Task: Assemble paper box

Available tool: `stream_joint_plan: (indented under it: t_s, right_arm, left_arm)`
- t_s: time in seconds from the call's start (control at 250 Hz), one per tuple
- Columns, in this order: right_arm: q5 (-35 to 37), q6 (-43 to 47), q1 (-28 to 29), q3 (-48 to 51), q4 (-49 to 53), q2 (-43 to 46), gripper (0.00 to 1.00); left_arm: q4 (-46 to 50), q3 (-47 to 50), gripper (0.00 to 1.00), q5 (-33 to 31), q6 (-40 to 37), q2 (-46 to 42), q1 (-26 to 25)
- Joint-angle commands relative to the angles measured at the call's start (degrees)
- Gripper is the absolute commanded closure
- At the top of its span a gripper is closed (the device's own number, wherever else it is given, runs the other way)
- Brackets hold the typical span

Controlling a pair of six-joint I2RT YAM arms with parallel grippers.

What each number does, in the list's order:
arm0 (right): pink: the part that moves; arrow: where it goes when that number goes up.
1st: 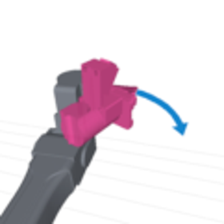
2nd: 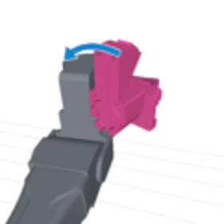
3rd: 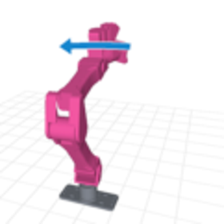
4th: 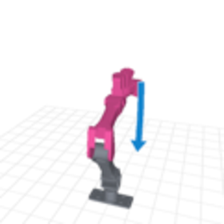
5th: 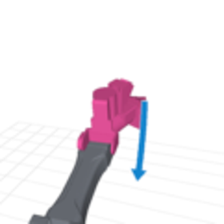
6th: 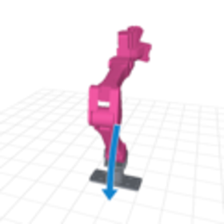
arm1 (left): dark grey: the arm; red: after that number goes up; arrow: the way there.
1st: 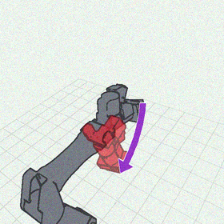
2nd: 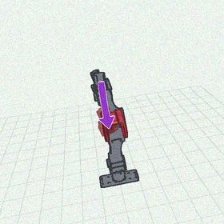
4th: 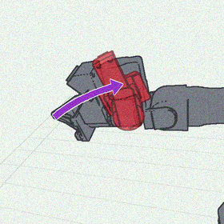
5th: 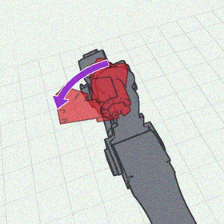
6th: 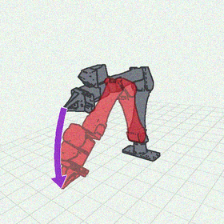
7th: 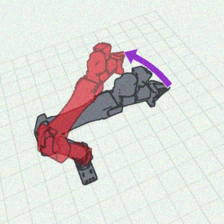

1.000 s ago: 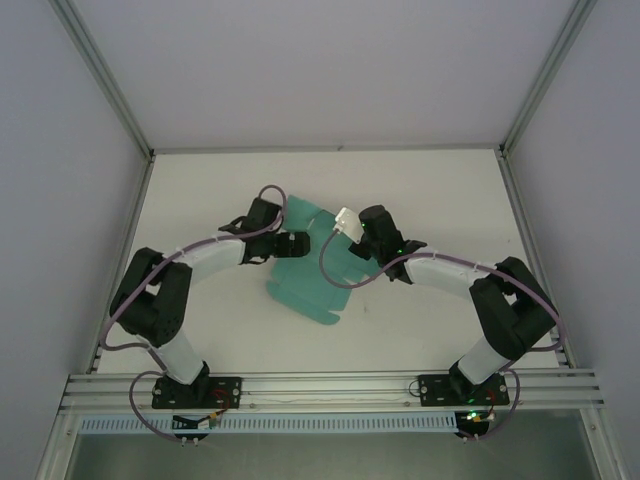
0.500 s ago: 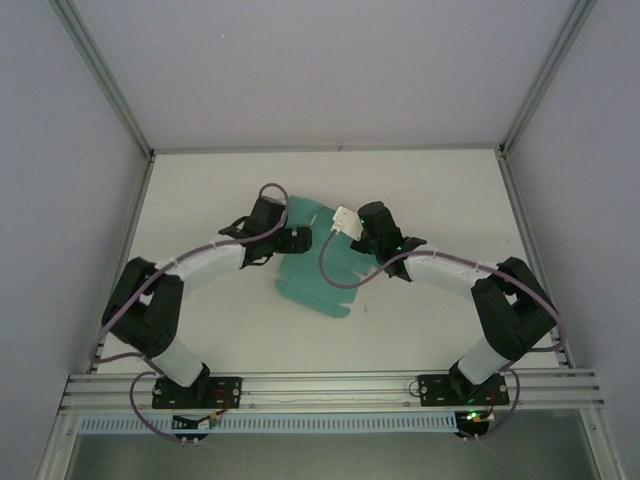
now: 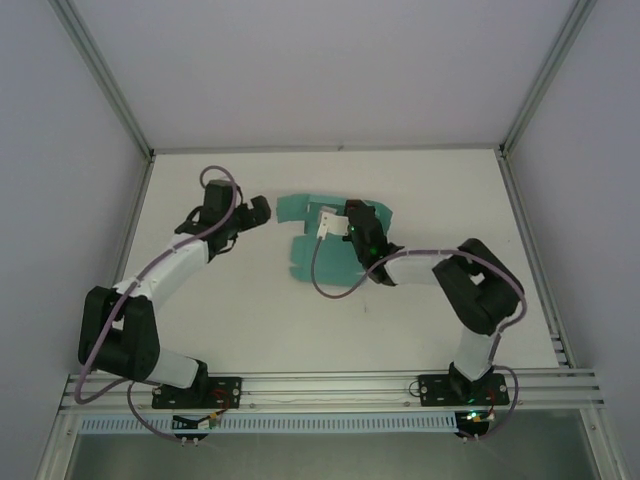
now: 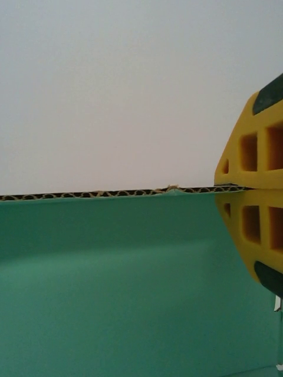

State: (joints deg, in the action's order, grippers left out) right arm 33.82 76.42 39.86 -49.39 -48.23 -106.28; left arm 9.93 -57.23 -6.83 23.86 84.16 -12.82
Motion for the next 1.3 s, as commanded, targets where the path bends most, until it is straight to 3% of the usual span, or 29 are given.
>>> stream_joint_plan:
  t_s: [0.0, 0.124, 0.268, 0.383, 0.635, 1.026, 1.298]
  right_arm:
    - [1.8, 7.7, 0.4, 1.5, -15.7, -3.7, 1.00]
    - [1.0, 6.3, 0.5, 1.9, -16.3, -5.0, 1.00]
    - [0.8, 3.9, 0.5, 2.3, -14.2, -5.4, 1.00]
    - [0.8, 3.8, 0.5, 2.6, -15.4, -5.9, 1.00]
    - [1.4, 0.0, 0.6, 0.8, -9.0, -5.1, 1.00]
    - [1.8, -2.8, 1.1, 0.3, -3.7, -3.7, 1.00]
    - [0.7, -4.7, 1.4, 0.8, -1.5, -3.5, 1.00]
  left_arm:
    - [0.0, -3.8, 0.00, -1.7, 2.2, 5.6, 2.3]
    - [-2.5, -7.7, 0.00, -0.8, -0.1, 13.1, 2.5]
    - [-7.1, -9.7, 0.00, 9.5, -3.0, 19.1, 2.1]
    - [-10.5, -9.0, 0.03, 12.9, -6.1, 20.5, 0.6]
    - [-16.8, -5.5, 0.26, 22.3, -11.9, 20.4, -2.5]
    - [-26.1, 1.1, 0.35, 25.0, -14.8, 19.9, -7.2]
    - [-29.2, -1.5, 0.39, 21.8, -16.9, 24.3, -9.6]
